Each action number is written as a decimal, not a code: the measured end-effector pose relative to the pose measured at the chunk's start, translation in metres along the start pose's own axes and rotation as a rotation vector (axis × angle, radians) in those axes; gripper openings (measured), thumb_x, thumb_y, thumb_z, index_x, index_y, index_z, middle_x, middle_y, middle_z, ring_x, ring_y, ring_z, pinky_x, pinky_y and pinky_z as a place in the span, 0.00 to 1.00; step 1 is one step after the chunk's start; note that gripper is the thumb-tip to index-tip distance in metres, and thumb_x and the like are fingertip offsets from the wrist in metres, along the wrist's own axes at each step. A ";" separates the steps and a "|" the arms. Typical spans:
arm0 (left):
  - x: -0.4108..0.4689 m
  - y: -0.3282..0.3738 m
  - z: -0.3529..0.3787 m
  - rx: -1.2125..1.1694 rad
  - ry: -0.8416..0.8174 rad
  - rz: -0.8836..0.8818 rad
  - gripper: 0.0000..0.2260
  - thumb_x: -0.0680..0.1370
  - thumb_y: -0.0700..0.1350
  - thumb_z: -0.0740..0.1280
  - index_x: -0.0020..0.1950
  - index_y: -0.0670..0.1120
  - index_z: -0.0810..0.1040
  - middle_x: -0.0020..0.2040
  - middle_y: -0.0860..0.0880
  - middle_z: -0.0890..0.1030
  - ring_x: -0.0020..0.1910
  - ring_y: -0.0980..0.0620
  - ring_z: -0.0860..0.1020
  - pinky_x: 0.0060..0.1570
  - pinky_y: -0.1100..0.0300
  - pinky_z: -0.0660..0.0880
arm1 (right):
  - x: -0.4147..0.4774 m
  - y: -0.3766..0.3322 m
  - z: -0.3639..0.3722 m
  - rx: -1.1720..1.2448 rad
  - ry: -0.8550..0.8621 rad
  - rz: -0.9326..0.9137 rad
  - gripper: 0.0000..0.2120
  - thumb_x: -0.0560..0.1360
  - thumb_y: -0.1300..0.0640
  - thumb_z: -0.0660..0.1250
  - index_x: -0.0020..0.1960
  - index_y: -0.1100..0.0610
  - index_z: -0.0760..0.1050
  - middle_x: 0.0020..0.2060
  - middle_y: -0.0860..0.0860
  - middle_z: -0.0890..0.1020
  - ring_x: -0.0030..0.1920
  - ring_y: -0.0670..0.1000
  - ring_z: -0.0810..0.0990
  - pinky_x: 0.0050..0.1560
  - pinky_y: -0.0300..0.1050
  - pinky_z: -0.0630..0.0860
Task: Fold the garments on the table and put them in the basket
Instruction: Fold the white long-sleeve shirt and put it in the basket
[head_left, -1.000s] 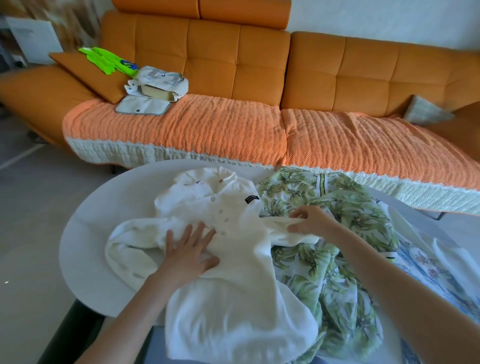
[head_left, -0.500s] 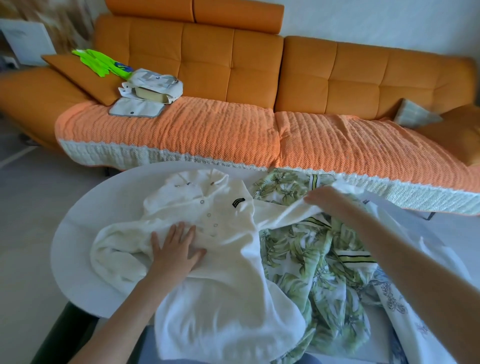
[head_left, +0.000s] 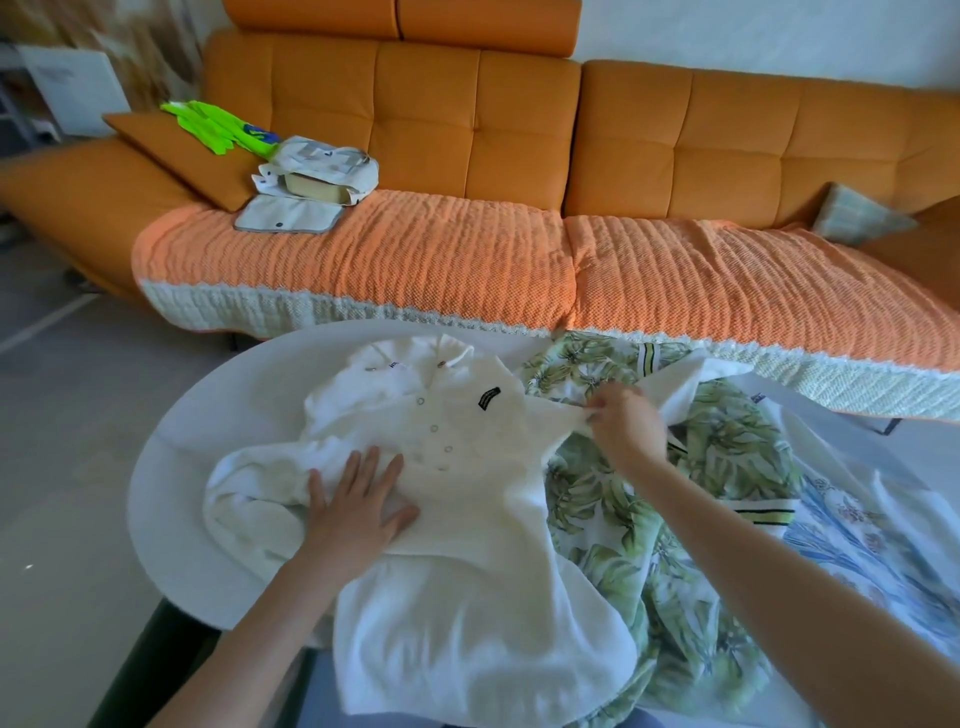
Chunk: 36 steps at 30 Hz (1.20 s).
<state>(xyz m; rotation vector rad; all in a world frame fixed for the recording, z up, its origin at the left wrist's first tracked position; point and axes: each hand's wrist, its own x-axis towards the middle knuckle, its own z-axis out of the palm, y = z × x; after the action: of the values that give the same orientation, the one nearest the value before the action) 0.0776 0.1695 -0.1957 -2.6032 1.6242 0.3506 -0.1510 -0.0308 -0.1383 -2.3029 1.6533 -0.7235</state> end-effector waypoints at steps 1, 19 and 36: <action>0.001 -0.002 0.001 -0.003 -0.006 -0.008 0.30 0.79 0.64 0.46 0.76 0.56 0.38 0.77 0.52 0.37 0.76 0.51 0.37 0.70 0.39 0.37 | 0.007 0.002 -0.010 0.044 0.132 0.077 0.10 0.75 0.67 0.61 0.46 0.56 0.78 0.45 0.52 0.80 0.44 0.52 0.77 0.42 0.48 0.79; -0.007 -0.031 -0.028 -0.316 0.569 -0.250 0.08 0.77 0.43 0.65 0.52 0.40 0.76 0.48 0.39 0.77 0.48 0.38 0.74 0.45 0.48 0.70 | 0.000 -0.026 -0.011 0.015 -0.282 -0.143 0.15 0.78 0.60 0.58 0.60 0.51 0.77 0.61 0.50 0.78 0.66 0.53 0.67 0.69 0.51 0.58; 0.091 -0.075 -0.057 -0.905 0.180 -0.342 0.16 0.66 0.51 0.75 0.44 0.39 0.80 0.38 0.43 0.77 0.39 0.47 0.76 0.40 0.56 0.68 | 0.082 -0.052 0.050 -0.179 -0.431 -0.014 0.26 0.75 0.36 0.58 0.63 0.52 0.75 0.66 0.55 0.72 0.71 0.60 0.55 0.68 0.52 0.56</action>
<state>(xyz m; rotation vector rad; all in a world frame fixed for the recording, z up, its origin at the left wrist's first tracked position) 0.1920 0.1132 -0.1655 -3.5670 1.1667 1.0551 -0.0628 -0.0944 -0.1366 -2.3714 1.5481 -0.0662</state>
